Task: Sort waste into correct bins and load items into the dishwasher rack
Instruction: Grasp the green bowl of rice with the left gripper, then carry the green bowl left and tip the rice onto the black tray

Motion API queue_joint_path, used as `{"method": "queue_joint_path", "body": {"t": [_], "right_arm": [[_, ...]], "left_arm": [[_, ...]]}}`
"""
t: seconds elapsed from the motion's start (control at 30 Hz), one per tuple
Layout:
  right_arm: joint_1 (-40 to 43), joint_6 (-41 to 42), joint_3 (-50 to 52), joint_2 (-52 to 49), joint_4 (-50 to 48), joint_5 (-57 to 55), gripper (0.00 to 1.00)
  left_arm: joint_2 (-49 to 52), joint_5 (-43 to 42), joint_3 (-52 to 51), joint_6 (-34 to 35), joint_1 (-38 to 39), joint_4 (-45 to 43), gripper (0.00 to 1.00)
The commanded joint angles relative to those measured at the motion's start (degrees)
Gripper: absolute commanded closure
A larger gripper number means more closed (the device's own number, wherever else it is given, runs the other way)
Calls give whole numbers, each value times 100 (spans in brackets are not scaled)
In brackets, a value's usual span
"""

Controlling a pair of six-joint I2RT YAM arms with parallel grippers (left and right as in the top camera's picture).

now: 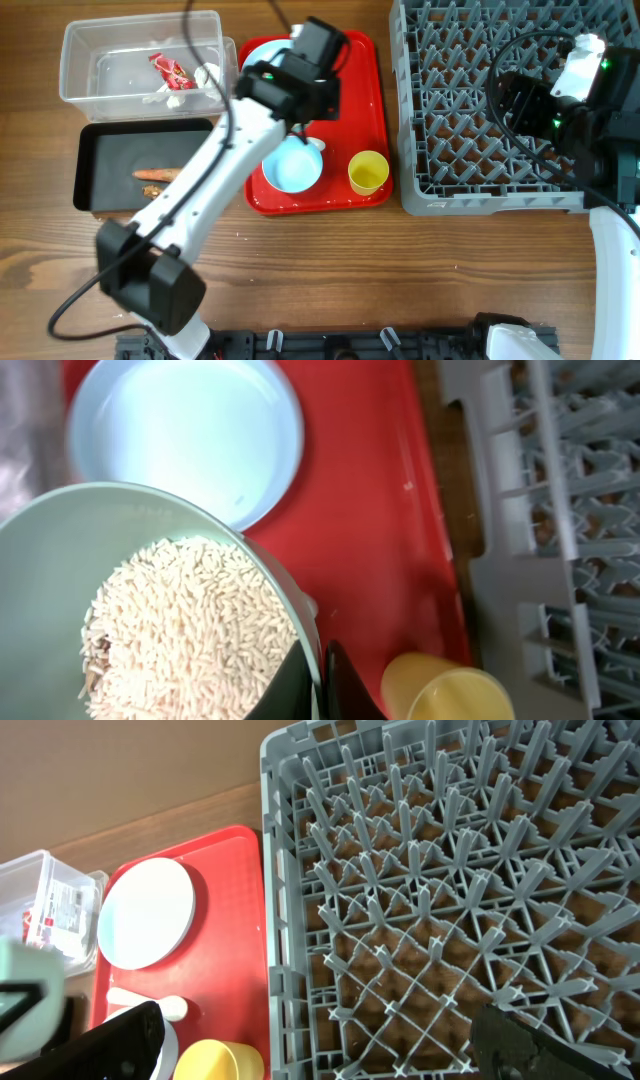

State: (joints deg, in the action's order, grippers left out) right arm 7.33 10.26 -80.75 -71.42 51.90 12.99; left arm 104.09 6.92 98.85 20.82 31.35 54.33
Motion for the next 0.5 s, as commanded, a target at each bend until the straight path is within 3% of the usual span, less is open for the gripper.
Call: {"method": "queue_joint_path", "body": {"t": [0.0,0.3,0.47], "right_arm": [[20,39,-87,-39,-4,-50,1],[20,42,-87,-39,-42,-9,1],[20,42,-87,-39,-33,37,0]], "left_arm": [[-431,-372,28,415,-424,590,96],[-857,-485,28,411,-1416,2004,96],[-916,-743,26,400,-1926,2288,96]]}}
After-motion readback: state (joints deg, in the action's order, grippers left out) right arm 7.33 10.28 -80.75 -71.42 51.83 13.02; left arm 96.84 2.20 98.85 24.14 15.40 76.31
